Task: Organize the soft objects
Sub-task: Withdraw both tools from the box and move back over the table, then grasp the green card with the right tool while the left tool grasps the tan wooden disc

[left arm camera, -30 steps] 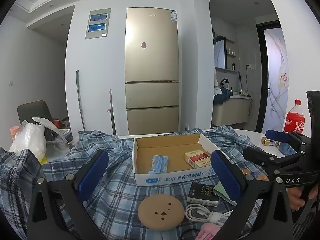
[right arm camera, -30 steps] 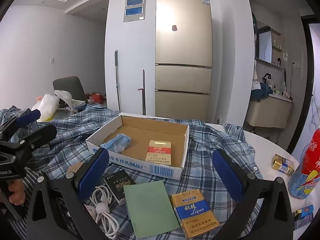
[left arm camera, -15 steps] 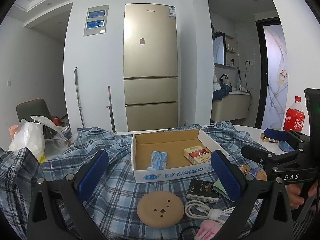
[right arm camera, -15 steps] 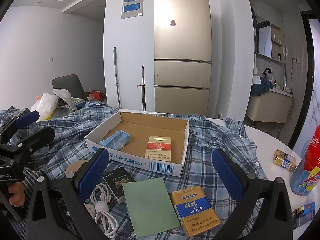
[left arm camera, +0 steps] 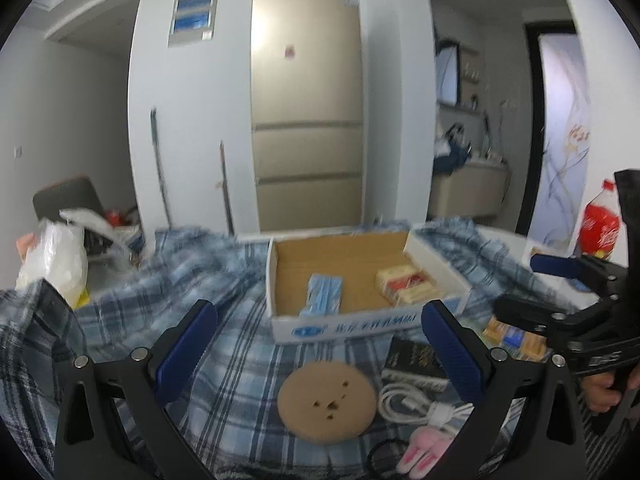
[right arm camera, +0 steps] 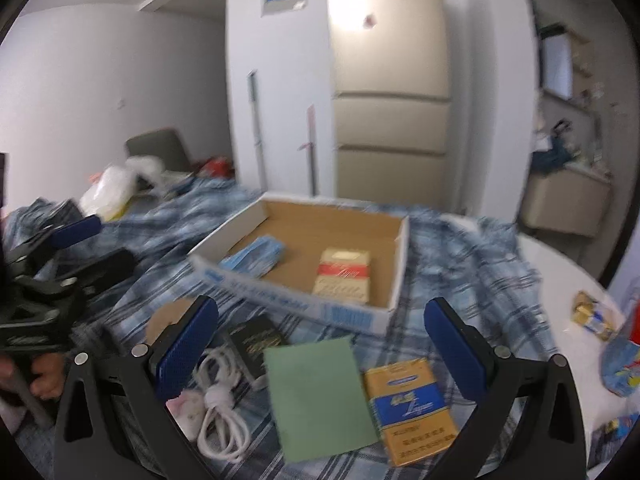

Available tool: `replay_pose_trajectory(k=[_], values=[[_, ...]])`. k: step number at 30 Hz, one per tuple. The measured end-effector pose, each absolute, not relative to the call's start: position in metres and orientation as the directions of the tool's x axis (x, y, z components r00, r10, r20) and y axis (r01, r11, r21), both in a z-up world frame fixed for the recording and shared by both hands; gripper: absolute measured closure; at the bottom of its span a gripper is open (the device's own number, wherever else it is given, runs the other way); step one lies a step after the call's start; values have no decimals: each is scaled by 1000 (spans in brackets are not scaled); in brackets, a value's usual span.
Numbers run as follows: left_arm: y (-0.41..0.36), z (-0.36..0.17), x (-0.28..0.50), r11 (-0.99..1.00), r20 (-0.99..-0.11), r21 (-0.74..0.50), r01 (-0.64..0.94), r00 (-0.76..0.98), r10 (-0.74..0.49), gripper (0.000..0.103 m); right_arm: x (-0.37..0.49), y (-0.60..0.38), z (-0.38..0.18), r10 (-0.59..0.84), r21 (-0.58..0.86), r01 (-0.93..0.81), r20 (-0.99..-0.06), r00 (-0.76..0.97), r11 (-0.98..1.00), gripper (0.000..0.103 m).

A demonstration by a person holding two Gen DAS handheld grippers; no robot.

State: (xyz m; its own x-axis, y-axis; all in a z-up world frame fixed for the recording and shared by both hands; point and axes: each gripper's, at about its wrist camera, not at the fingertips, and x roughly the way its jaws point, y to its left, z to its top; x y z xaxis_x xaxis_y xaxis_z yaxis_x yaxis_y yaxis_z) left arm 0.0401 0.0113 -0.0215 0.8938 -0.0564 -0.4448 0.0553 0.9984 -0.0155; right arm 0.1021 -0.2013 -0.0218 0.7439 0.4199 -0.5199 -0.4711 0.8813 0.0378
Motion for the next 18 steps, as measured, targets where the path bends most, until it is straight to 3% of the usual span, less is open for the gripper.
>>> replay_pose_trajectory(k=[4, 7, 18], values=[[24, -37, 59, 993, -561, -98, 60, 821, -105, 0, 115, -195, -34, 476, 87, -540, -603, 640, 837, 4], [28, -44, 66, 990, -599, -132, 47, 792, -118, 0, 123, -189, -47, 451, 86, -534, -657, 604, 841, 6], [24, -75, 93, 991, -754, -130, 37, 646, -123, 0, 149, -187, -78, 430, 170, -507, -780, 455, 845, 10]])
